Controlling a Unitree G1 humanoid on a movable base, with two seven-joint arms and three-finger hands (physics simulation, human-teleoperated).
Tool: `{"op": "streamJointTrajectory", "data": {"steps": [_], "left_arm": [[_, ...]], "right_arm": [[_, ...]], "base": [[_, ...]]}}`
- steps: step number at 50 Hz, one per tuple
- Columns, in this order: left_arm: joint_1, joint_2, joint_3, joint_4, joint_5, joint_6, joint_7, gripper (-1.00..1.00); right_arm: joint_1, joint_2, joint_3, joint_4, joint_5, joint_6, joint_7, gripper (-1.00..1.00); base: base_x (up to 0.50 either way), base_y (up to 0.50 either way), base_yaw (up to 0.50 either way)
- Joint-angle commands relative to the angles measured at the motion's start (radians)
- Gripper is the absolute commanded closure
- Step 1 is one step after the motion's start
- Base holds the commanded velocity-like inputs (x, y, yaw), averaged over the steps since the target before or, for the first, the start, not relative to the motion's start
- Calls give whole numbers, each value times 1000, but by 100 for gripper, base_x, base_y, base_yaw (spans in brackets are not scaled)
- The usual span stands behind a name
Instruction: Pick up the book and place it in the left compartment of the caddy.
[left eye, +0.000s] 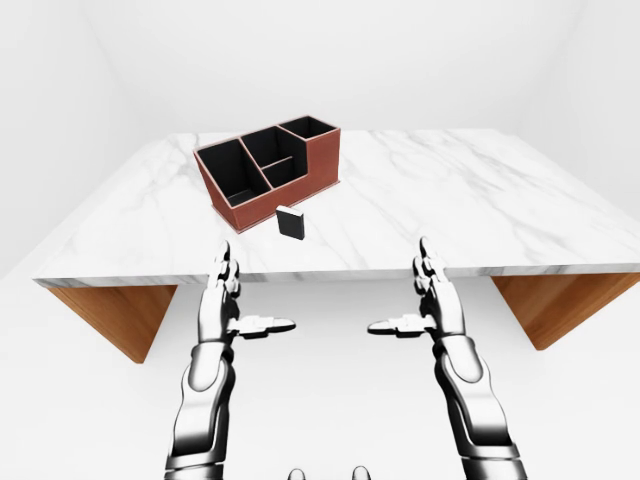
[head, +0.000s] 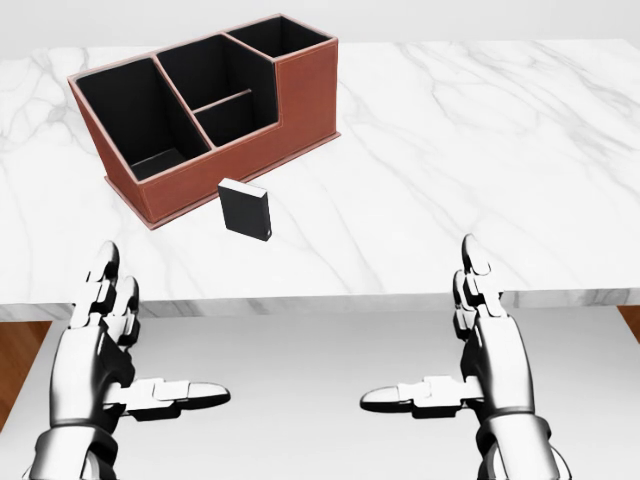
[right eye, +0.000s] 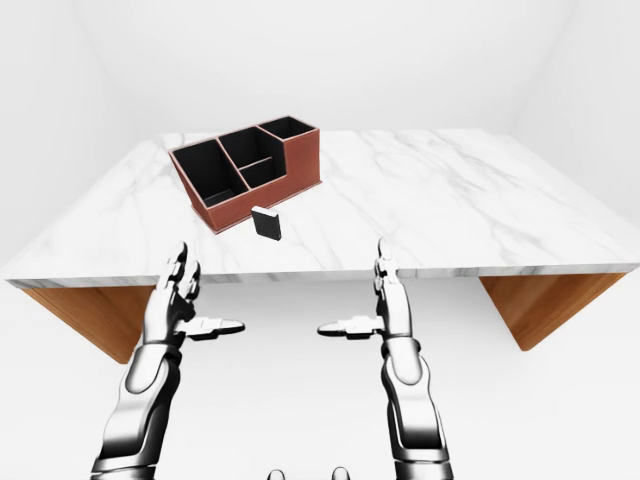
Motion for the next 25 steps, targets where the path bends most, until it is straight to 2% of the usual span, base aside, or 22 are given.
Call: {"op": "streamJointTrajectory", "data": {"steps": [1,7,13,25], "left_arm": [[-2,21,69,-97,-75,45,6,-100],[0,40,125,-165,-122,45,10,-100],[16,43,154,-202,-141,45,8,-100],[57,43,217,-264,-219,45,-25,-100]], "right_arm": [[3,-4,-13,-60,-6,0,4,-100],[-9,-7,-18,-66,-6,0,5,-100],[-10,-7,-18,-81,-10,0,3,-100],[39,0,-8,-265,-33,0,8,-100]], "base": [[0,0,0],[0,0,0],[0,0,0],[0,0,0]]}}
